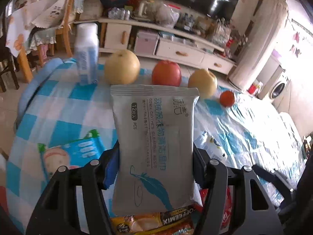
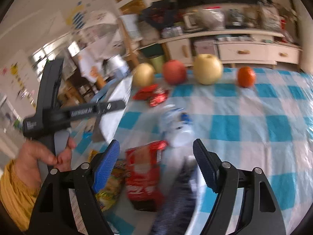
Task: Collect trash
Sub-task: 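Grasp the red milk-tea sachet with the right tool while the left tool holds the wipes, then carry both packets to the pink bucket and open both tools to drop them, then move both tools back over the table toward the milk carton and snacks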
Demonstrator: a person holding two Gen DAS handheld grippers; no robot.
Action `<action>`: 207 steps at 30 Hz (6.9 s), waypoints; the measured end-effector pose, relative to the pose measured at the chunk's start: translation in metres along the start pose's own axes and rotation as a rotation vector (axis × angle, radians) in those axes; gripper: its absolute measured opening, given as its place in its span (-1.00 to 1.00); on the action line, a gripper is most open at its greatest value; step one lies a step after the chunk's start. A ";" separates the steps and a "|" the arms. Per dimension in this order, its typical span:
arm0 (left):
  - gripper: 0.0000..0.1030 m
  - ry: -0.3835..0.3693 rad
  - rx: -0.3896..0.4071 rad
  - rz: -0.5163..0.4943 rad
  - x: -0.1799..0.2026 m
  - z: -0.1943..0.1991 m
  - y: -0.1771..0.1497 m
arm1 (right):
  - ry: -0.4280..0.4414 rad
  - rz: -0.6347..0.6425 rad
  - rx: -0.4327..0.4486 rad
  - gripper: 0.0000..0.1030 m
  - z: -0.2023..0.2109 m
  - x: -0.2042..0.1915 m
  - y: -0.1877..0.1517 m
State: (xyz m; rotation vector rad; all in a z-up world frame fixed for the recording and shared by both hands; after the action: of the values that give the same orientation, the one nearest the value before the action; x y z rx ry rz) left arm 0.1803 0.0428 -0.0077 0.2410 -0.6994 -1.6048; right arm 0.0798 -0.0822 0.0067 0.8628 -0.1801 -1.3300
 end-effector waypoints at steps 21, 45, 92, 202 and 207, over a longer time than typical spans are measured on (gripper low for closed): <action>0.22 0.032 0.102 0.134 -0.050 0.094 -0.063 | 0.128 0.243 -0.086 0.39 0.004 -0.088 -0.039; 0.22 0.063 0.108 0.201 -0.112 0.089 -0.077 | -0.244 0.269 -0.115 0.23 -0.040 -0.034 -0.035; 0.24 0.070 0.200 0.206 -0.152 0.145 -0.082 | -0.201 0.241 0.015 -0.44 0.003 -0.124 -0.015; 0.80 0.066 0.142 -0.241 -0.016 0.135 -0.181 | -0.442 0.099 0.199 0.91 0.096 -0.037 -0.048; 0.80 0.107 0.143 -0.275 -0.018 0.129 -0.149 | -0.404 0.010 0.191 0.90 0.099 -0.007 -0.046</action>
State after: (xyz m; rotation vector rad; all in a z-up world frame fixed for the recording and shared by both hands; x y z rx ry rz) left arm -0.0090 0.0990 0.0054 0.5436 -0.7220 -1.7885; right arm -0.0143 -0.1189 0.0478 0.7402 -0.6343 -1.4843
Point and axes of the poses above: each gripper's, at about its wrist camera, not at the fingertips, and z roughly against the way its jaws point, x to its right, y to its top, the point moved 10 cm from there along -z, roughly the way its jaws point, and after that the axes turned 6 degrees about -x, right-handed, at the moved point
